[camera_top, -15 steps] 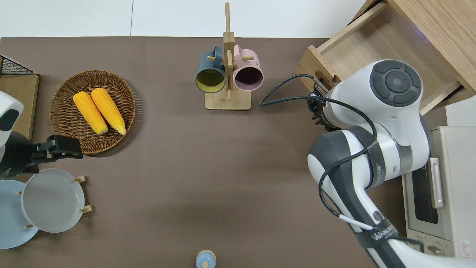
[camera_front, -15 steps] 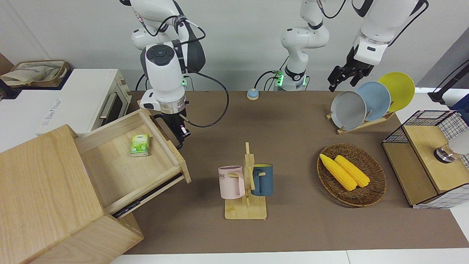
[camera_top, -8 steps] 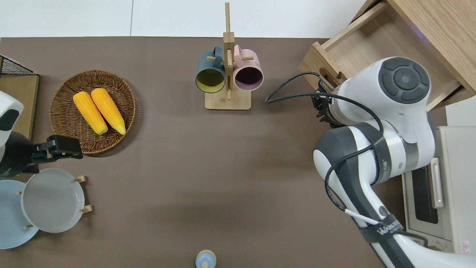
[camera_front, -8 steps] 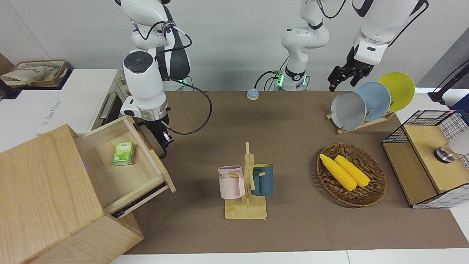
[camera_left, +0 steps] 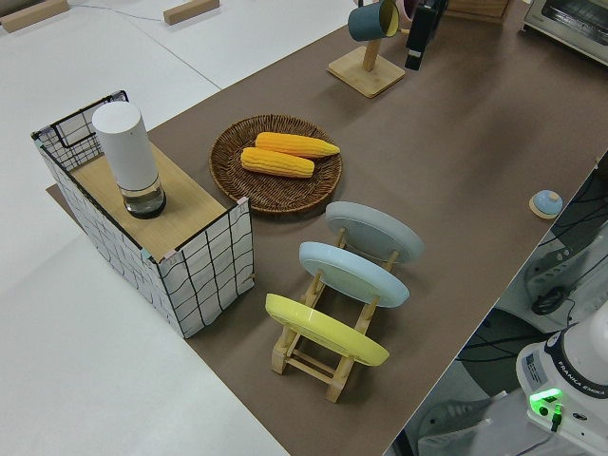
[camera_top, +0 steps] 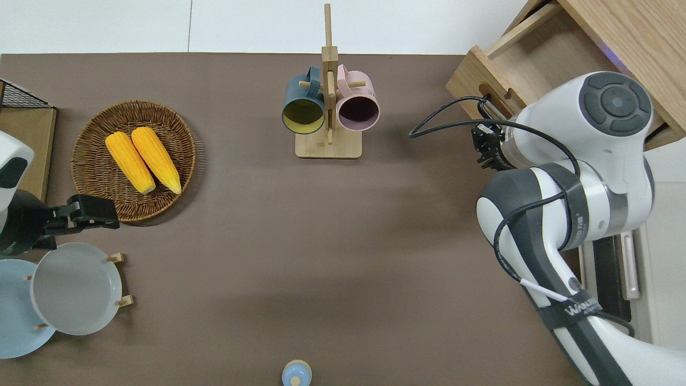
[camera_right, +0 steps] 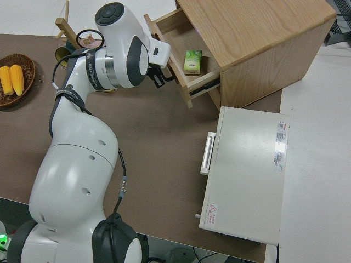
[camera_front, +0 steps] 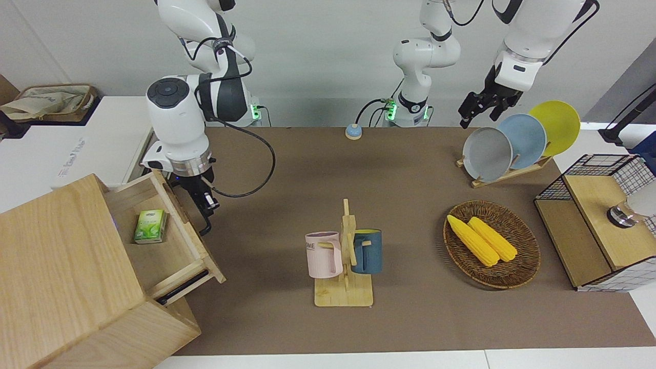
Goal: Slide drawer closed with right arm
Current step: 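Push the drawer front away from the robot with the right gripper, then press the right gripper on the drawer front until it sits flush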
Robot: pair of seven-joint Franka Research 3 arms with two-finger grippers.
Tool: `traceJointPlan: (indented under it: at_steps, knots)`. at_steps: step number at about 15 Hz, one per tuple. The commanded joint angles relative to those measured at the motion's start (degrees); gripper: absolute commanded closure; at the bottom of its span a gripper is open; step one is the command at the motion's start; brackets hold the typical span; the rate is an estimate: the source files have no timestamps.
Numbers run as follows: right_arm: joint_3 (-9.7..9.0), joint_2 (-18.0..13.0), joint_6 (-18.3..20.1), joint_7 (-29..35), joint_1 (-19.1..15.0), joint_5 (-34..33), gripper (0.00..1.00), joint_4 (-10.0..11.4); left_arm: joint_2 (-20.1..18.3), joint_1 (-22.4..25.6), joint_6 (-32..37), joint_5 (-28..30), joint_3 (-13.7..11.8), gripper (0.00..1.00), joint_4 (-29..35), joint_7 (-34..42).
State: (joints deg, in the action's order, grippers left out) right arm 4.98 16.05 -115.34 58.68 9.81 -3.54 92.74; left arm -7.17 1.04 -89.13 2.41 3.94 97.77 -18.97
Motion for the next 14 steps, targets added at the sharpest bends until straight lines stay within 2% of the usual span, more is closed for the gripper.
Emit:
traceJointPlan:
  at_steps: [1, 8, 14]
  knots:
    - [0.12, 2.76, -1.37, -3.39, -3.29, -0.68, 0.902, -4.06, -0.47, -0.07, 0.89, 0.05, -0.25, 0.01, -0.21, 0.51]
    - [1.0, 3.64, -5.67, -5.95, -6.11, -0.68, 0.911, -4.32, -0.47, -0.07, 0.89, 0.05, -0.25, 0.01, -0.21, 0.51]
    - [4.16, 4.6, -8.93, -12.01, -6.64, -0.59, 0.917, -4.5, -0.47, -0.07, 0.89, 0.05, -0.25, 0.01, -0.21, 0.51]
